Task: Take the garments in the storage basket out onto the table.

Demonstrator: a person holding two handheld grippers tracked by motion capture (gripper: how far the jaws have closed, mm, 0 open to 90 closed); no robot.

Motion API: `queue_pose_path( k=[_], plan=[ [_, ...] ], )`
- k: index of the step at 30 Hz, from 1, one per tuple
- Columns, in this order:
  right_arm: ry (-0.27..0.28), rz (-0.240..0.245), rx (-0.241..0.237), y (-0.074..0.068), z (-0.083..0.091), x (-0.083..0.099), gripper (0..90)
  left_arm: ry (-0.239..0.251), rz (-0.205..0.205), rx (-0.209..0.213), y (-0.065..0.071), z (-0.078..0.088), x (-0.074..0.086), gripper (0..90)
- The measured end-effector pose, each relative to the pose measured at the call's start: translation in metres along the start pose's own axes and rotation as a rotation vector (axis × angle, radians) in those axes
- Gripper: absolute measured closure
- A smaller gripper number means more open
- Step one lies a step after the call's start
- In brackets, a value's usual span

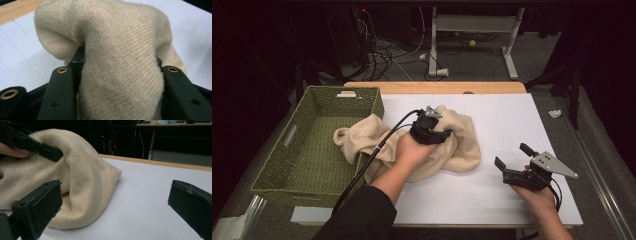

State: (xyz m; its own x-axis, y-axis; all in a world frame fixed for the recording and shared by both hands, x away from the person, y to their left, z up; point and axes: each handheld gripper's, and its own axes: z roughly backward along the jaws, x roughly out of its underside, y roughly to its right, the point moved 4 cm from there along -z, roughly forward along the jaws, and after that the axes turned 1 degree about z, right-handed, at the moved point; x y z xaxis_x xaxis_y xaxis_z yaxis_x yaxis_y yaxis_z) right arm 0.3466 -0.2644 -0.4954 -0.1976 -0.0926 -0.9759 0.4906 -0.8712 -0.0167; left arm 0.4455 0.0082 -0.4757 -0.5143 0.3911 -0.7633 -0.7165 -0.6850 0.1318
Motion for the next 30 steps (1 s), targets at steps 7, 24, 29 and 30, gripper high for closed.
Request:
queue_pose_path(
  k=[7, 24, 29, 30],
  plan=[
    [-0.004, 0.002, -0.001, -0.001, -0.001, 0.001, 0.0, 0.043, 0.018, 0.048, 0.004, -0.022, 0.021, 47.5],
    [0.002, -0.003, 0.007, 0.002, 0.003, 0.0, 0.0, 0.139, 0.005, -0.09, 0.018, 0.062, 0.027, 13.0],
    [0.007, 0.0, 0.006, 0.0, 0.003, -0.001, 0.0, 0.059, 0.03, -0.14, 0.001, 0.076, 0.054, 7.8],
    [0.008, 0.001, 0.005, -0.001, 0.004, -0.001, 0.0, 0.043, 0.054, -0.15, -0.003, 0.076, 0.061, 6.8]
  ],
)
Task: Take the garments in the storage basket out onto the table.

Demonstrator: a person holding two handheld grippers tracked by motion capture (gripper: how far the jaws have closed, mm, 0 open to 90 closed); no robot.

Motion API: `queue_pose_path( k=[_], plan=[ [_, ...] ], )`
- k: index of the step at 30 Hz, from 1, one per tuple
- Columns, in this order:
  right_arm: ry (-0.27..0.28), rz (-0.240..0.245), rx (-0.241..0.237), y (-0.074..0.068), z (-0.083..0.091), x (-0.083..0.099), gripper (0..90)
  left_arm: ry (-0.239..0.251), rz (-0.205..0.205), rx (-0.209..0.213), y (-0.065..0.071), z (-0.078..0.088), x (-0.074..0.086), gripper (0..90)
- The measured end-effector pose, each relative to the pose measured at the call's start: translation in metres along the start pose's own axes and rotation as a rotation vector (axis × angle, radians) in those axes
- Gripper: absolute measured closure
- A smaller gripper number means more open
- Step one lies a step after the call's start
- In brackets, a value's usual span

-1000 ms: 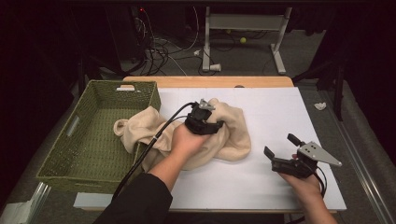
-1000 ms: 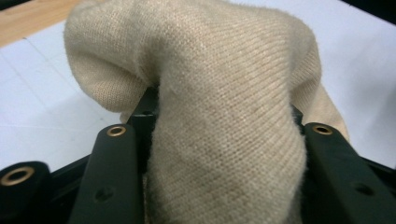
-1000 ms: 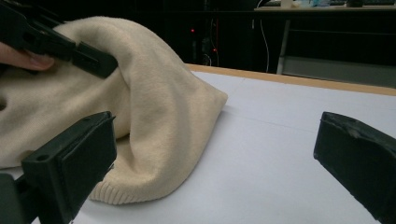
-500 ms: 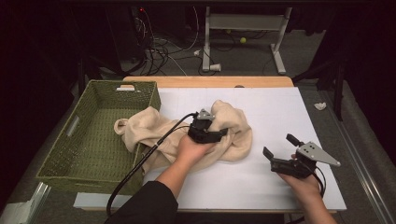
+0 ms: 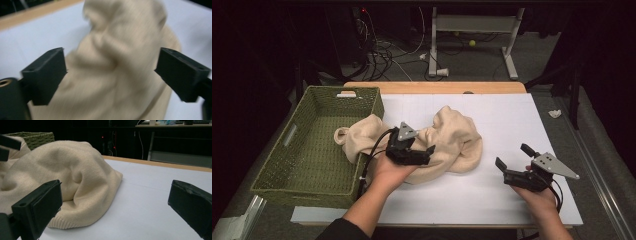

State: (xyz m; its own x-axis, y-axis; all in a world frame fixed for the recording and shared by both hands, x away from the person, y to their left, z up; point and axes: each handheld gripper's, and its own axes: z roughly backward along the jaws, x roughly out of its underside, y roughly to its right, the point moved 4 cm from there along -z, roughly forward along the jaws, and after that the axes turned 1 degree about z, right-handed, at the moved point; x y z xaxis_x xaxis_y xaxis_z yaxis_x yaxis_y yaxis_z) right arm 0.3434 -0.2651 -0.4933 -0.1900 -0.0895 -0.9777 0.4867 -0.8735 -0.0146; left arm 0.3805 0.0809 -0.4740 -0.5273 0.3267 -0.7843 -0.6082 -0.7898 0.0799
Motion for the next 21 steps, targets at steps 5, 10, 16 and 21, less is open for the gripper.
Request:
queue_pose_path(
  k=[5, 10, 16, 21],
  plan=[
    [-0.002, -0.002, 0.0, -0.001, -0.001, 0.0, 0.0, -0.131, 0.021, -0.091, -0.011, -0.015, 0.027, 6.9],
    [-0.003, -0.001, -0.002, -0.001, -0.002, 0.0, 0.0, -0.177, 0.033, -0.102, -0.017, -0.031, 0.046, 29.3],
    [-0.006, -0.001, -0.004, 0.0, -0.002, 0.001, 0.0, -0.088, 0.063, -0.082, -0.019, -0.033, 0.048, 69.5],
    [-0.006, 0.001, -0.005, -0.002, -0.003, 0.0, 0.0, -0.031, 0.064, -0.039, -0.005, -0.039, 0.037, 74.5]
  ],
)
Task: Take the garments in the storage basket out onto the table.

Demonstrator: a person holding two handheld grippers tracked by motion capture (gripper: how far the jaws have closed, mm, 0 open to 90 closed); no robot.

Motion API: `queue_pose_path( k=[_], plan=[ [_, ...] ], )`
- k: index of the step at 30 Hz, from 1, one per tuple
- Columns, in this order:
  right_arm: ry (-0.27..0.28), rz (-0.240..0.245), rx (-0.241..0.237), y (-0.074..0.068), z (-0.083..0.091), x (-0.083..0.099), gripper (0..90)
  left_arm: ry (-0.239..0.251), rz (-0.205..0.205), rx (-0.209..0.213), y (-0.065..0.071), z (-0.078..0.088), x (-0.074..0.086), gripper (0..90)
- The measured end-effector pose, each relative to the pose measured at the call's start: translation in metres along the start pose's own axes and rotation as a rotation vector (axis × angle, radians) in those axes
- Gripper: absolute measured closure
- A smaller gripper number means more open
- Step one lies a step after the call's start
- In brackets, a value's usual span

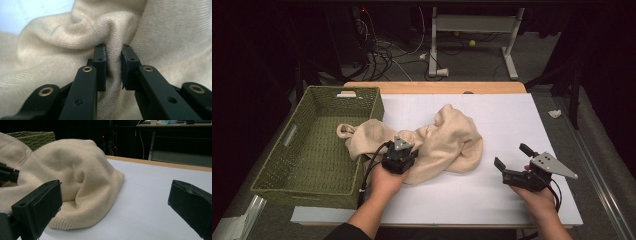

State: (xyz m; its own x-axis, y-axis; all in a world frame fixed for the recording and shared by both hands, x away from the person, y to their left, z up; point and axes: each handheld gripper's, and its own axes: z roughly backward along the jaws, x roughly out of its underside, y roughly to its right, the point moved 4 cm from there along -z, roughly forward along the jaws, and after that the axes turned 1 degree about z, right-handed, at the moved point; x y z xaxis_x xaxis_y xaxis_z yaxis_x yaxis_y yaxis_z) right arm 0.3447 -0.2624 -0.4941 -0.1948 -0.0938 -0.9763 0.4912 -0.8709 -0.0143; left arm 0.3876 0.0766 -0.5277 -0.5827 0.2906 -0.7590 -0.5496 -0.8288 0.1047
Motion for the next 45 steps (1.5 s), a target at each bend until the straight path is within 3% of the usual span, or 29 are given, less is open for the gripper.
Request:
queue_pose_path(
  k=[9, 10, 17, 20, 25, 27, 30, 33, 36, 37, 39, 42, 43, 44, 45],
  plan=[
    [0.003, 0.0, 0.0, 0.0, 0.001, 0.0, 0.0, 0.05, -0.078, 0.134, 0.061, -0.033, -0.036, 75.7],
    [0.003, -0.001, -0.001, 0.001, 0.001, 0.0, 0.0, 0.05, -0.078, 0.134, 0.061, -0.033, -0.036, 75.8],
    [0.005, -0.002, -0.003, 0.002, 0.002, 0.0, 0.0, 0.07, -0.169, 0.225, 0.111, -0.054, -0.057, 75.8],
    [0.004, -0.004, -0.005, 0.002, 0.001, 0.0, 0.0, 0.08, -0.167, 0.253, 0.12, -0.056, -0.06, 75.6],
    [0.006, -0.003, -0.009, 0.001, 0.001, 0.0, 0.0, 0.1, -0.122, 0.269, 0.106, -0.046, -0.054, 68.2],
    [0.003, -0.007, -0.007, 0.002, 0.001, 0.0, 0.0, 0.115, -0.11, 0.262, 0.095, -0.035, -0.05, 56.6],
    [0.003, -0.006, -0.006, 0.002, 0.001, 0.0, 0.0, 0.141, -0.132, 0.181, 0.07, -0.011, -0.047, 43.2],
    [0.001, -0.003, -0.007, 0.001, 0.001, 0.0, 0.0, 0.16, -0.067, 0.102, 0.039, 0.01, -0.047, 31.0],
    [0.003, 0.0, -0.004, -0.001, 0.001, 0.0, 0.0, 0.115, -0.011, 0.024, 0.01, 0.019, -0.035, 20.2],
    [0.002, -0.001, -0.004, -0.001, 0.0, 0.0, 0.0, 0.115, -0.011, 0.024, 0.01, 0.019, -0.035, 19.8],
    [0.001, -0.001, -0.005, -0.002, 0.0, 0.0, 0.0, 0.04, -0.004, -0.007, 0.0, 0.01, -0.019, 17.9],
    [-0.001, 0.0, -0.004, -0.003, 0.0, 0.0, 0.0, -0.075, 0.007, -0.024, -0.003, -0.008, -0.001, 18.0],
    [-0.001, 0.001, -0.004, -0.003, 0.0, 0.0, 0.0, -0.112, 0.03, -0.016, -0.004, -0.012, 0.003, 21.0],
    [-0.001, 0.0, -0.003, -0.003, 0.0, 0.0, 0.0, -0.133, 0.059, -0.006, -0.005, -0.015, 0.007, 31.2],
    [-0.001, 0.0, -0.003, -0.003, 0.0, 0.0, 0.0, -0.106, 0.052, -0.023, -0.004, -0.015, 0.009, 40.0]
  ],
)
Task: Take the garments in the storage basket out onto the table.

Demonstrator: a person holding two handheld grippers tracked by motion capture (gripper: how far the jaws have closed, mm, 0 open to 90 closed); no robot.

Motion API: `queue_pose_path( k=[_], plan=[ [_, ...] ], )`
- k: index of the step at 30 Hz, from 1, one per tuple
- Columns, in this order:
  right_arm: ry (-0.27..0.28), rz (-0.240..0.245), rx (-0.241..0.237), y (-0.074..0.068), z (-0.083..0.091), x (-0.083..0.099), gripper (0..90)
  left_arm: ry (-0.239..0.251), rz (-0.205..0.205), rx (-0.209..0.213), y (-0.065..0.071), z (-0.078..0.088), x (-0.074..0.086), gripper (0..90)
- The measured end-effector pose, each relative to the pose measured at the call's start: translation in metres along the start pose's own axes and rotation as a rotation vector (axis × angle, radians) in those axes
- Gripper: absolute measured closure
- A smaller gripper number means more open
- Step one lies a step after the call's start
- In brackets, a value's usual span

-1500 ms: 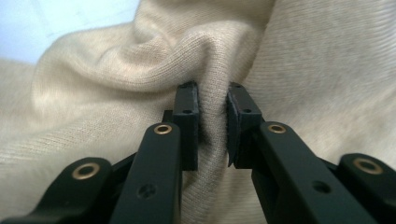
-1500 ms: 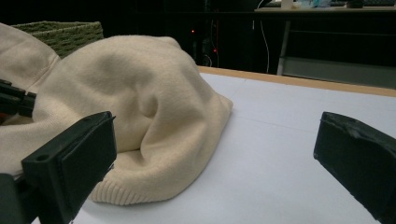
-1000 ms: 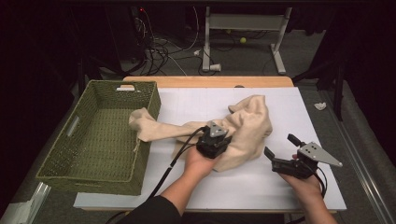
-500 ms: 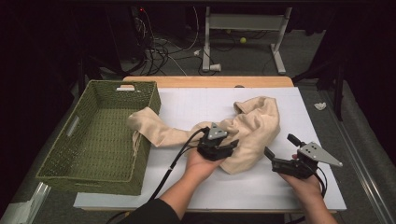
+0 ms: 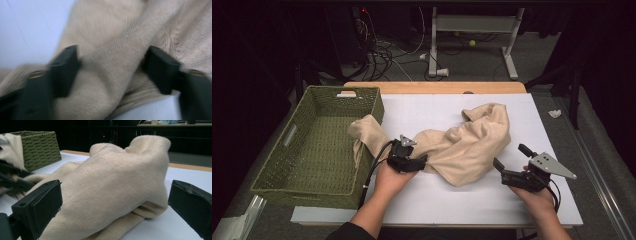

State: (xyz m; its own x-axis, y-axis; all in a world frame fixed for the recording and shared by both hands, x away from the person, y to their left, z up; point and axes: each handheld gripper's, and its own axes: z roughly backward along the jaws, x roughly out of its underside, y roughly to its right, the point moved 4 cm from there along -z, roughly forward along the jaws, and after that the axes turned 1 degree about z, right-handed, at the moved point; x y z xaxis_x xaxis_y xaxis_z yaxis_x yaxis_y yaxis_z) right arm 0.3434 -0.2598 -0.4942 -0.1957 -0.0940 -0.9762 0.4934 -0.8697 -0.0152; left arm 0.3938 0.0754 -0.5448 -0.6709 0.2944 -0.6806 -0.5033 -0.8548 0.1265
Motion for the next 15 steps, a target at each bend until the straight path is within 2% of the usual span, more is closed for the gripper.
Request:
queue_pose_path(
  k=[1, 3, 4, 5, 7, 11, 12, 13, 15],
  plan=[
    [0.001, -0.001, 0.0, 0.0, 0.0, 0.0, 0.0, 0.015, -0.007, -0.002, 0.0, 0.001, 0.002, 51.9],
    [0.003, -0.004, 0.0, 0.001, 0.0, 0.0, 0.0, 0.045, 0.002, 0.006, -0.002, 0.002, 0.002, 69.7],
    [0.002, -0.005, 0.001, 0.002, 0.0, 0.0, 0.0, 0.054, 0.006, 0.022, -0.001, 0.003, 0.001, 73.2],
    [0.0, -0.006, 0.001, 0.002, 0.0, 0.001, 0.0, 0.065, 0.008, 0.042, 0.001, 0.003, -0.001, 74.5],
    [-0.001, -0.002, -0.002, 0.002, 0.0, 0.001, 0.0, 0.088, -0.022, 0.073, 0.015, 0.001, -0.008, 75.2],
    [0.002, 0.003, -0.004, 0.001, 0.0, 0.0, 0.0, 0.145, -0.078, 0.18, 0.052, -0.003, -0.029, 75.2],
    [0.002, 0.0, -0.004, 0.001, 0.0, 0.0, 0.0, 0.149, -0.105, 0.196, 0.065, -0.005, -0.036, 75.2],
    [0.001, -0.001, -0.004, 0.002, 0.0, 0.0, 0.0, 0.149, -0.105, 0.196, 0.065, -0.005, -0.036, 75.2],
    [0.001, -0.001, -0.004, 0.002, 0.0, 0.0, 0.0, 0.153, -0.152, 0.226, 0.089, -0.011, -0.045, 75.2]
  ],
)
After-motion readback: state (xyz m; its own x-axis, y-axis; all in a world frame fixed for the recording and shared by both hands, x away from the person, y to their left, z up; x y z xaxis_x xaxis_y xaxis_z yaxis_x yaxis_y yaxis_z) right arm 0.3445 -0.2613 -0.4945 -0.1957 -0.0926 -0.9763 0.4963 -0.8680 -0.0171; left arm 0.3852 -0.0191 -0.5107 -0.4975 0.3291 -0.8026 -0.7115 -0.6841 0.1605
